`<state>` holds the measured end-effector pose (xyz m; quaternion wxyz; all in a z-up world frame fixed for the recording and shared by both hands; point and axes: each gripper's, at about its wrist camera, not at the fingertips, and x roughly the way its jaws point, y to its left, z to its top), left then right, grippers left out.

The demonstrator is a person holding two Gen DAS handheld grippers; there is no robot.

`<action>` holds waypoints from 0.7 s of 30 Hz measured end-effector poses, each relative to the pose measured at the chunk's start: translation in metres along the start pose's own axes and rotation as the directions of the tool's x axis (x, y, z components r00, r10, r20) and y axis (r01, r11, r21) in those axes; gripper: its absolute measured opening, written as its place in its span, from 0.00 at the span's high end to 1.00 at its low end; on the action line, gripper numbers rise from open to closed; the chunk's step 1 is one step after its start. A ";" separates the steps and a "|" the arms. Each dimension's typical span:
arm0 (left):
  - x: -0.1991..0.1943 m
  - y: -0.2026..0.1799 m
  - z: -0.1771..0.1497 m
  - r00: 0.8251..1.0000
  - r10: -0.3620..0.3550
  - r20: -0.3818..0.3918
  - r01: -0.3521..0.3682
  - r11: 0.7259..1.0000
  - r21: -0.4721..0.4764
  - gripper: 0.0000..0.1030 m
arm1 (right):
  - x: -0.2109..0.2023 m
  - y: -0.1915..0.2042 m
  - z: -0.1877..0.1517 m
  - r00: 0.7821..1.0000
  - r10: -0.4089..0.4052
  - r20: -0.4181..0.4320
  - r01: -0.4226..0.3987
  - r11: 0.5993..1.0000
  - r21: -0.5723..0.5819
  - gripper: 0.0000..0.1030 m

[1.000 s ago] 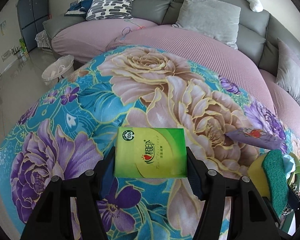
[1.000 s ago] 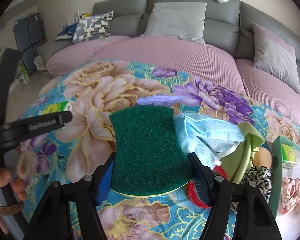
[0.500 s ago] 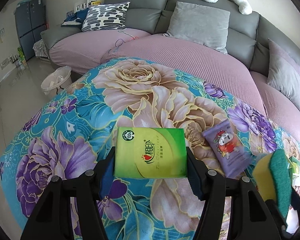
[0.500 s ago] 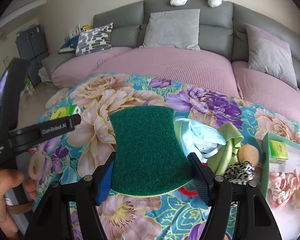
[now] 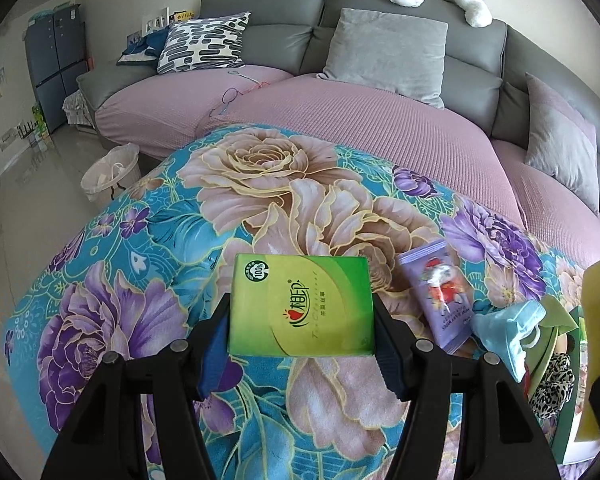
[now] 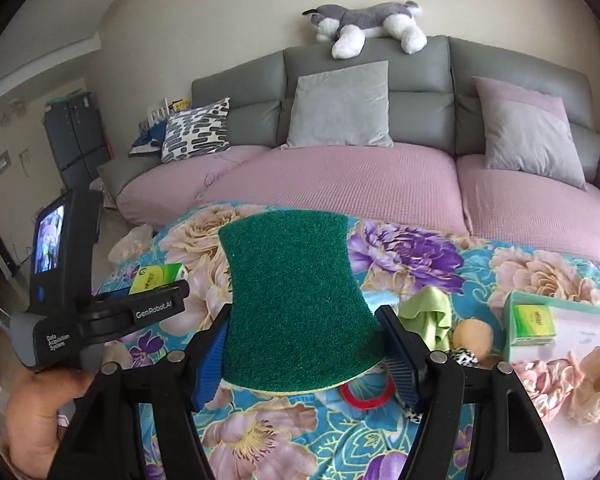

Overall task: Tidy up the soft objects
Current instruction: 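Lift and carry the tissue pack and sponge over the white tray with both grippers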

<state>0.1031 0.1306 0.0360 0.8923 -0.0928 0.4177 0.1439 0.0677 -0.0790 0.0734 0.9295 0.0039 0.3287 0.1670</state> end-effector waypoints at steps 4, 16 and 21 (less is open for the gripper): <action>-0.004 -0.006 0.000 1.000 -0.004 0.005 0.004 1.000 0.014 0.37 | 0.000 -0.010 0.001 0.999 -0.025 -0.020 0.025 0.999 0.030 0.30; -0.025 -0.079 -0.011 0.993 -0.116 0.010 0.113 0.982 0.150 0.37 | -0.033 -0.071 -0.014 0.971 -0.232 -0.051 0.236 0.967 0.096 0.30; -0.046 -0.134 -0.026 0.978 -0.207 0.011 0.198 0.947 0.252 0.37 | -0.057 -0.118 -0.026 0.934 -0.346 -0.085 0.355 0.924 0.143 0.30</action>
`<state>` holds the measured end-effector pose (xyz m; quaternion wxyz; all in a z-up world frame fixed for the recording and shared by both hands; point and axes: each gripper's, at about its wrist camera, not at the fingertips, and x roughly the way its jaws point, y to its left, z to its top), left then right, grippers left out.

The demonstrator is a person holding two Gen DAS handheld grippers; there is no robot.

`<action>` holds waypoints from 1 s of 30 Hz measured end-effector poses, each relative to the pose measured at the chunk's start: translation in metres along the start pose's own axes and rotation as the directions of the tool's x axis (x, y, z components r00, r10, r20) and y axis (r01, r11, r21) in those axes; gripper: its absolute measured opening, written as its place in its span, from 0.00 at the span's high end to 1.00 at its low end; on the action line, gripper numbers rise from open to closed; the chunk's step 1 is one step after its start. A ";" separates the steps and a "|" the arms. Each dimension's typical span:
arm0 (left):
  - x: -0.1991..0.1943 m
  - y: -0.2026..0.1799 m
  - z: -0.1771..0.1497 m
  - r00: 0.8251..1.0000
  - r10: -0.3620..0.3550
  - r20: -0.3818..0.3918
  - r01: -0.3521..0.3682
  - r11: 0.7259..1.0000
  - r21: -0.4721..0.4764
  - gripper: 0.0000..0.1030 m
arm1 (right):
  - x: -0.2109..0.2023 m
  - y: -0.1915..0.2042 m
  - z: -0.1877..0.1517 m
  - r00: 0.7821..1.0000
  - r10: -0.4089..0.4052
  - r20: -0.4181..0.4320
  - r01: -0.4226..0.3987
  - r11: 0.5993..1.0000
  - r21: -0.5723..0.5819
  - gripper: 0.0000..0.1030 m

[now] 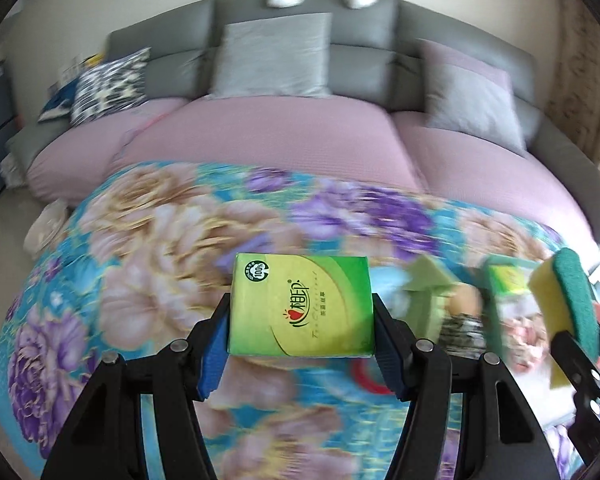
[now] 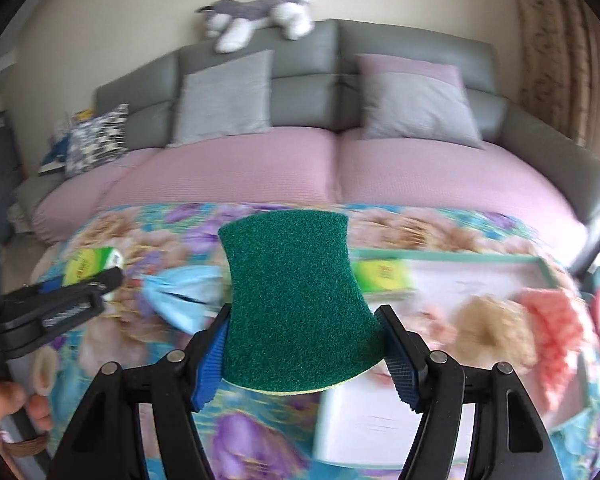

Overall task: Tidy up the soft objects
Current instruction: 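Lift and carry the tissue pack and sponge over the white tray with both grippers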

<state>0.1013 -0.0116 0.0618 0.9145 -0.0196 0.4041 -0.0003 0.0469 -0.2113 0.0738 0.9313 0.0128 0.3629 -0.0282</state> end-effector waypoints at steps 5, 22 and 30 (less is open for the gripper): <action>-0.006 -0.053 -0.006 0.998 -0.061 0.002 0.060 0.995 0.081 0.37 | -0.010 -0.058 -0.007 0.996 -0.084 -0.015 0.085 0.993 0.082 0.30; 0.000 -0.200 -0.048 0.978 -0.191 -0.090 0.210 0.917 0.340 0.37 | -0.028 -0.175 -0.036 0.971 -0.228 -0.071 0.238 0.938 0.252 0.30; 0.020 -0.226 -0.069 0.972 -0.170 -0.165 0.223 0.891 0.396 0.37 | -0.010 -0.179 -0.048 0.969 -0.203 -0.137 0.232 0.941 0.245 0.30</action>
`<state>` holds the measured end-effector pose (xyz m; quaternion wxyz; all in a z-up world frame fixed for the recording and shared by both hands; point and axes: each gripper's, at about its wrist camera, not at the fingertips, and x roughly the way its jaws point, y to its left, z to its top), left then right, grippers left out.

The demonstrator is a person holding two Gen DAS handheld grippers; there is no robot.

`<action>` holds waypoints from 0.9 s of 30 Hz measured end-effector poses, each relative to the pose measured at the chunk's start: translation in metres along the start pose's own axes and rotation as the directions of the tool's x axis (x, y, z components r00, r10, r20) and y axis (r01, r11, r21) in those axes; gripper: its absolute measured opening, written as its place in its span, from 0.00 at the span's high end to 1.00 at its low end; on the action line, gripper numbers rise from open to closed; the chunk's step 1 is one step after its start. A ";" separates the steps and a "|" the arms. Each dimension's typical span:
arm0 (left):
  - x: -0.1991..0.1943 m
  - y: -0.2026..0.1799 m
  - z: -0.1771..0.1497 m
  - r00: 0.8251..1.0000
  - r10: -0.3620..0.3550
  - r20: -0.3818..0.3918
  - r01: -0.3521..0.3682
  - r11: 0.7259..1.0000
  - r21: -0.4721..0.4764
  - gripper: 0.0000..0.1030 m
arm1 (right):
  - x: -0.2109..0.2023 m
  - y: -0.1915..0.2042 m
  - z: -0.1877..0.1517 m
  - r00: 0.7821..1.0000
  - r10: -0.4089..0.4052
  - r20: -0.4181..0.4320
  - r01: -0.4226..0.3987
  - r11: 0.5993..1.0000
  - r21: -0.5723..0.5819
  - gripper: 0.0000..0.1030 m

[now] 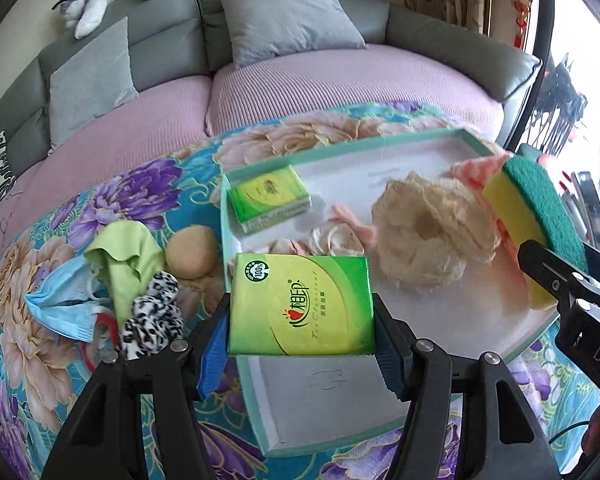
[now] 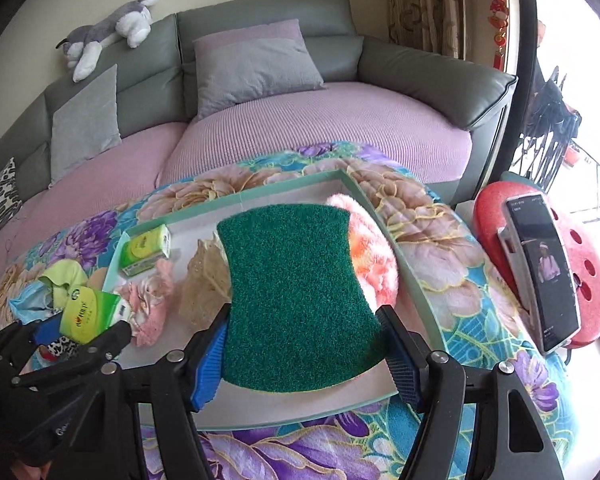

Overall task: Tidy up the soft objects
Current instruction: 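Lift and carry the tissue pack and sponge over the white tray with both grippers, then open both grippers to drop the tissue pack and sponge into the tray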

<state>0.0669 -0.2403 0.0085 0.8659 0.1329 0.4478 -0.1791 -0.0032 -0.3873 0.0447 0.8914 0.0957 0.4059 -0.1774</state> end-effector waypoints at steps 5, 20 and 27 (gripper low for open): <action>0.022 -0.006 -0.008 0.998 0.002 -0.060 0.000 1.000 0.019 0.37 | 0.018 0.003 -0.007 0.998 -0.031 -0.062 0.029 0.999 -0.028 0.30; 0.038 -0.002 -0.008 0.998 -0.033 -0.061 0.032 0.999 -0.017 0.36 | 0.037 0.002 -0.015 0.993 -0.056 -0.103 0.054 0.998 -0.022 0.30; 0.040 0.000 -0.006 0.997 -0.048 -0.068 0.047 0.999 -0.021 0.36 | 0.035 0.003 -0.013 0.992 -0.075 -0.100 0.072 0.997 -0.031 0.29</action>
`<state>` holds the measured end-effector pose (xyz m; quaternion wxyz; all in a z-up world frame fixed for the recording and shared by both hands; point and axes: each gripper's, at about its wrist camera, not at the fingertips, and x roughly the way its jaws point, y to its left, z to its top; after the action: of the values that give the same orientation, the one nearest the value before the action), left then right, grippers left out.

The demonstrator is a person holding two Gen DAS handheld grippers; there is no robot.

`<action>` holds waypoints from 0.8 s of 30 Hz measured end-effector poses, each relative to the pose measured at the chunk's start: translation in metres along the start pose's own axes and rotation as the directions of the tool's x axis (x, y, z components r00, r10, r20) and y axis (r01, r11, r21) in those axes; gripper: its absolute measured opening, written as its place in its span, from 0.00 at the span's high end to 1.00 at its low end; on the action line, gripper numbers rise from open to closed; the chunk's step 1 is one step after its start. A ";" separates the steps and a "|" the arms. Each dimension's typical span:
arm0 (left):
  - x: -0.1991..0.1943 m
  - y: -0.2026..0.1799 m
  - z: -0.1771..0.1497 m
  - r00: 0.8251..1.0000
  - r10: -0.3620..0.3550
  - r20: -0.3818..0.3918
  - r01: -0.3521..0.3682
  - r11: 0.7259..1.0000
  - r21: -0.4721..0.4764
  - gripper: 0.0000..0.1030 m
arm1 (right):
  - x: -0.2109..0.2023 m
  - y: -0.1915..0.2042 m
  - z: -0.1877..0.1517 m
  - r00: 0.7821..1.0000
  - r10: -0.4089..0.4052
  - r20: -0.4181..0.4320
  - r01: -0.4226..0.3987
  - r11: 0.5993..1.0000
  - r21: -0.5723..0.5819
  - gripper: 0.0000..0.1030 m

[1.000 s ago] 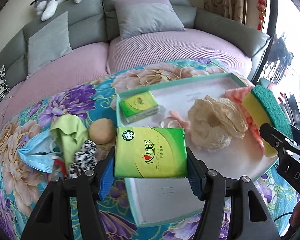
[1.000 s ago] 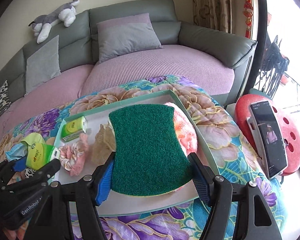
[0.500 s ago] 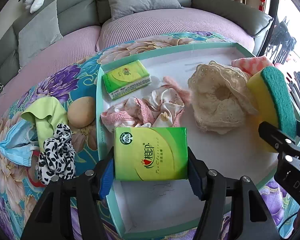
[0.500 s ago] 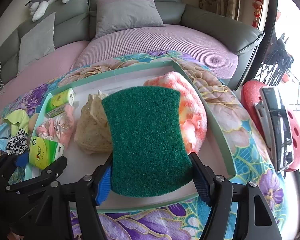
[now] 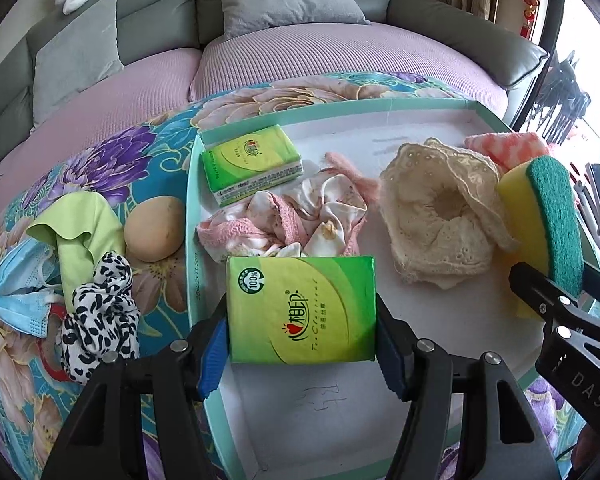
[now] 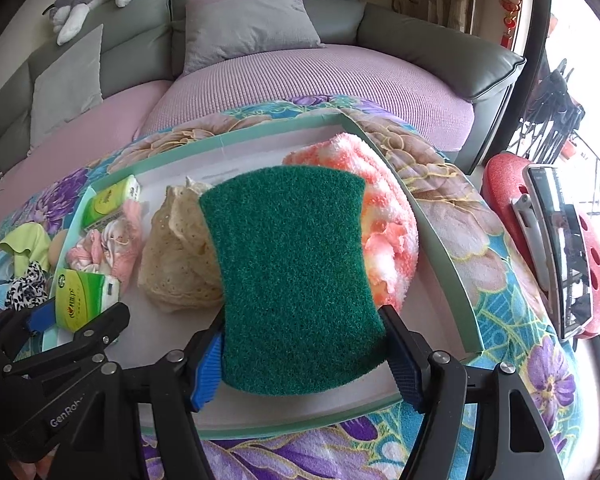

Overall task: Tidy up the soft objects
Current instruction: 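Open both grippers to drop the tissue pack and sponge into the tray, then move both grippers back toward the remaining pile on the bed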

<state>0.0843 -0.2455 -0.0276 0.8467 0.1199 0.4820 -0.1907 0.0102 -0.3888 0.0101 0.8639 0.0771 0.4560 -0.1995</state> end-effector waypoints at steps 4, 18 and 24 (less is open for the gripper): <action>-0.005 -0.004 0.000 1.000 0.004 -0.016 -0.003 0.999 0.033 0.29 | -0.008 0.002 0.002 1.000 -0.005 0.011 0.005 1.000 -0.013 0.19; -0.057 0.032 0.013 0.994 0.048 0.098 -0.043 0.998 -0.050 0.17 | -0.042 0.001 0.012 0.994 0.051 0.093 -0.053 0.998 0.019 0.16; -0.049 0.049 0.010 0.990 0.113 0.085 -0.105 0.990 -0.097 0.01 | -0.040 0.001 0.012 0.995 0.026 0.098 -0.028 0.999 0.021 0.00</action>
<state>0.0903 -0.1952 0.0203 0.8815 0.0979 0.4443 -0.1268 -0.0006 -0.3801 0.0500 0.8870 0.0831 0.4096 -0.1962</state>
